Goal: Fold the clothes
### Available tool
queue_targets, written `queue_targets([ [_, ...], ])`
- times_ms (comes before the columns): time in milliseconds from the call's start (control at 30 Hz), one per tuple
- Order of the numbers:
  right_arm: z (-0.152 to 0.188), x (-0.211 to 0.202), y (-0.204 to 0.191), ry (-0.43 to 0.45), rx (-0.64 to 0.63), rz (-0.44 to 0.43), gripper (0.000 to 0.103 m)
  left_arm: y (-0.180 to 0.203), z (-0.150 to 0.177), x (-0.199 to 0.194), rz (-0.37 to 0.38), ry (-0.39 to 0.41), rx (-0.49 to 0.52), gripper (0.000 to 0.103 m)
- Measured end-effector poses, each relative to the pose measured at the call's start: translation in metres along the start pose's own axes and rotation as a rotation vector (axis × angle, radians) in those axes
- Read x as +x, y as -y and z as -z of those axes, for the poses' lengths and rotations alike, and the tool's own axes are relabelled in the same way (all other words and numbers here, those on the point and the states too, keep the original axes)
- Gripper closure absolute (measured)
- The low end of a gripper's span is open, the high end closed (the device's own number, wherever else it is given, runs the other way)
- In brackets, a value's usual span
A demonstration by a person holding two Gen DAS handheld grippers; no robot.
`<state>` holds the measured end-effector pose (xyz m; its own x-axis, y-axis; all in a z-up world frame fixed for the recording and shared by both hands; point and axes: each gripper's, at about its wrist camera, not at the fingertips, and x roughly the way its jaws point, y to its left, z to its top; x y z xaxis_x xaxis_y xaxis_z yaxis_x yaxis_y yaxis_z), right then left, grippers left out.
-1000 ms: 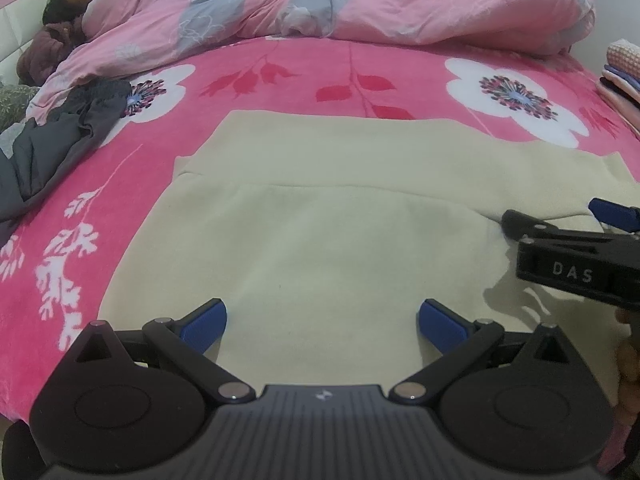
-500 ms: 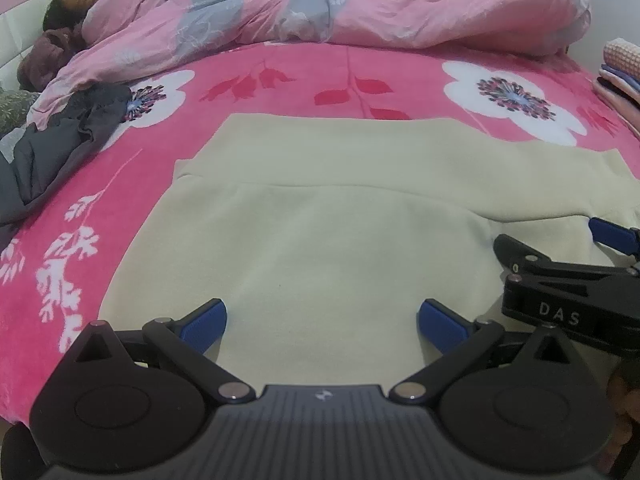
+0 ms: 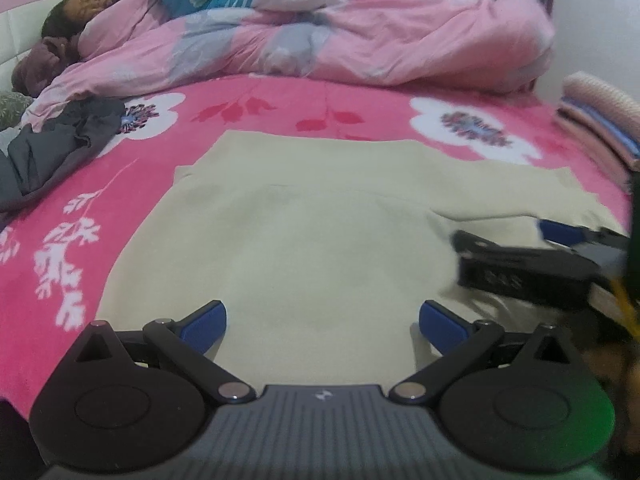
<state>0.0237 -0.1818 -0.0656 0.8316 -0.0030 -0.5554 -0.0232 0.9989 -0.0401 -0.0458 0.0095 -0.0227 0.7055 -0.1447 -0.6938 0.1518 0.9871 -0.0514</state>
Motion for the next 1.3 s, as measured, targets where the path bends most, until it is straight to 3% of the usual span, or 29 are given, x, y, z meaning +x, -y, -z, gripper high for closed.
queue_targets([
  [167, 0.000, 0.000, 0.002, 0.004, 0.003, -0.006, 0.001, -0.014, 0.023, -0.028, 0.030, 0.034, -0.015, 0.000],
  [333, 0.000, -0.001, 0.002, 0.009, 0.003, -0.003, 0.001, -0.040, 0.043, -0.033, 0.084, 0.017, -0.153, 0.005],
  [433, 0.000, -0.001, 0.002, 0.011, 0.002, -0.001, 0.001, -0.053, 0.047, -0.022, 0.127, 0.000, -0.255, 0.015],
  [833, -0.001, -0.002, 0.001, 0.014, -0.003, 0.008, 0.001, -0.100, 0.035, 0.024, 0.322, 0.098, -0.549, 0.014],
  [1033, -0.001, -0.002, 0.001, 0.014, -0.005, 0.011, 0.001, -0.107, 0.026, 0.043, 0.338, 0.174, -0.588, 0.018],
  [1133, 0.000, -0.002, 0.001, 0.020, -0.004, 0.014, 0.001, -0.108, 0.019, 0.053, 0.293, 0.181, -0.572, 0.047],
  [1167, 0.001, -0.002, 0.001, 0.023, -0.003, 0.015, 0.001, -0.110, 0.017, 0.055, 0.287, 0.177, -0.579, 0.064],
  [1200, 0.001, -0.003, 0.000, 0.028, -0.004, 0.017, 0.001, -0.113, 0.014, 0.058, 0.281, 0.172, -0.588, 0.076],
  [1300, 0.002, -0.004, -0.003, 0.039, -0.021, 0.032, 0.001, -0.113, 0.004, 0.057, 0.270, 0.182, -0.580, 0.085],
])
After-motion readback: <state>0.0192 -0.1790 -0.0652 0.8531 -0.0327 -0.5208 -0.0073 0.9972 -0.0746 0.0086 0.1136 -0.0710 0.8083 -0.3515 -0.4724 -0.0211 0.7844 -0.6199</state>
